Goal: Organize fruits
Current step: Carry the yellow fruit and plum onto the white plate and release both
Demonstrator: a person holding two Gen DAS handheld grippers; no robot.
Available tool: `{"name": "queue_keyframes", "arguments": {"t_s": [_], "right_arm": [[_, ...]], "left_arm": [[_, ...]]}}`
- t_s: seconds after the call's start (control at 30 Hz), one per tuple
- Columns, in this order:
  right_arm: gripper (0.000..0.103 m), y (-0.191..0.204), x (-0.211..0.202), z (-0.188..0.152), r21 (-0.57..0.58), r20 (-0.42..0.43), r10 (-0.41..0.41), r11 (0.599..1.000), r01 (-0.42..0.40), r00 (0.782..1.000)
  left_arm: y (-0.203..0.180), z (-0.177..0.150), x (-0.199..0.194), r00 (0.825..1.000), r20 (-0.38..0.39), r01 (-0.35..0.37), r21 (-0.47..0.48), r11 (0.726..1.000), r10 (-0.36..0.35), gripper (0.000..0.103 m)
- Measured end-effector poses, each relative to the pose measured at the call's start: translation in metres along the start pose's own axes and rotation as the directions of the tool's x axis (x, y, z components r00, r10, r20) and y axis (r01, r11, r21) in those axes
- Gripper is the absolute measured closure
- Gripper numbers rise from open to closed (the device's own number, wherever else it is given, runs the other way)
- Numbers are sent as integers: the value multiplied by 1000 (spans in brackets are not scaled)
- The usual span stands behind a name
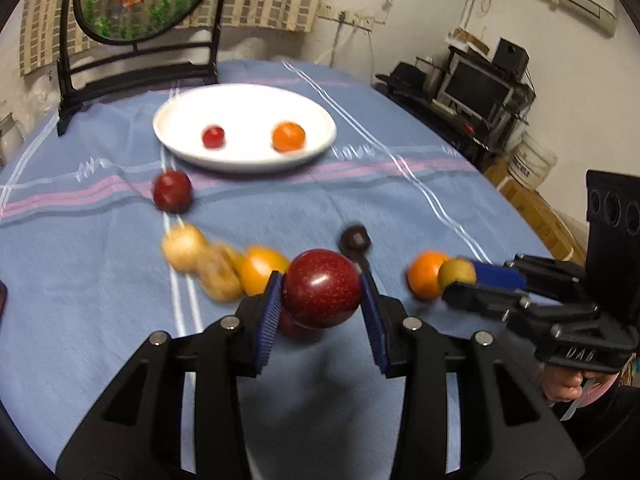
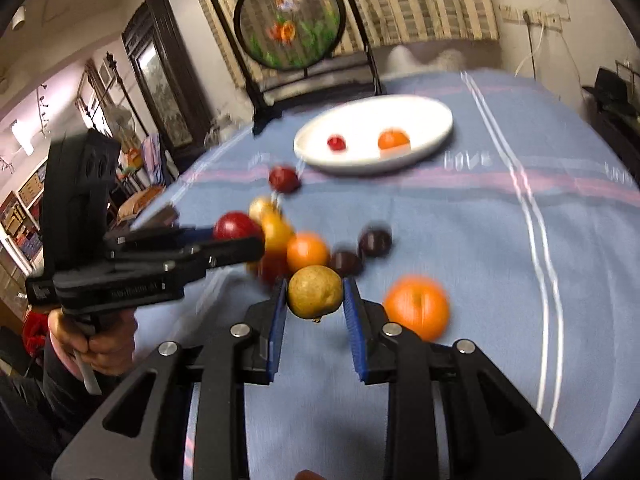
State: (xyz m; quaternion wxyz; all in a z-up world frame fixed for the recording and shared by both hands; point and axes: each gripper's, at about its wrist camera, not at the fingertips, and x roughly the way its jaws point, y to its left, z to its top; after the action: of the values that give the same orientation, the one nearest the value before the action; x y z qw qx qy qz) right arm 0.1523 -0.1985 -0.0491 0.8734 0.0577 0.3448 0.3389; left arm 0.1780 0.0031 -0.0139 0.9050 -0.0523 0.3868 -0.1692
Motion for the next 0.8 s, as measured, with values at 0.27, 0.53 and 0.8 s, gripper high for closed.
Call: {"name": "queue_keyframes", "arguments": {"t_s": [0.27,0.53,0.8], "right_arm": [[74,-8,55,93,-25,14,-59,998,59,998],[74,-12,164,138,-118,-117,-166,981,152,979],[75,-20,213,142,-156,-209,-211,971,181,955]], "left_arm": [[42,81,20,993,45,-108,-28,994,110,63],[94,155,105,967,-43,-253,-61,965,251,63],[129,166,158,946,-146,-301,-60,952,289,63]]}}
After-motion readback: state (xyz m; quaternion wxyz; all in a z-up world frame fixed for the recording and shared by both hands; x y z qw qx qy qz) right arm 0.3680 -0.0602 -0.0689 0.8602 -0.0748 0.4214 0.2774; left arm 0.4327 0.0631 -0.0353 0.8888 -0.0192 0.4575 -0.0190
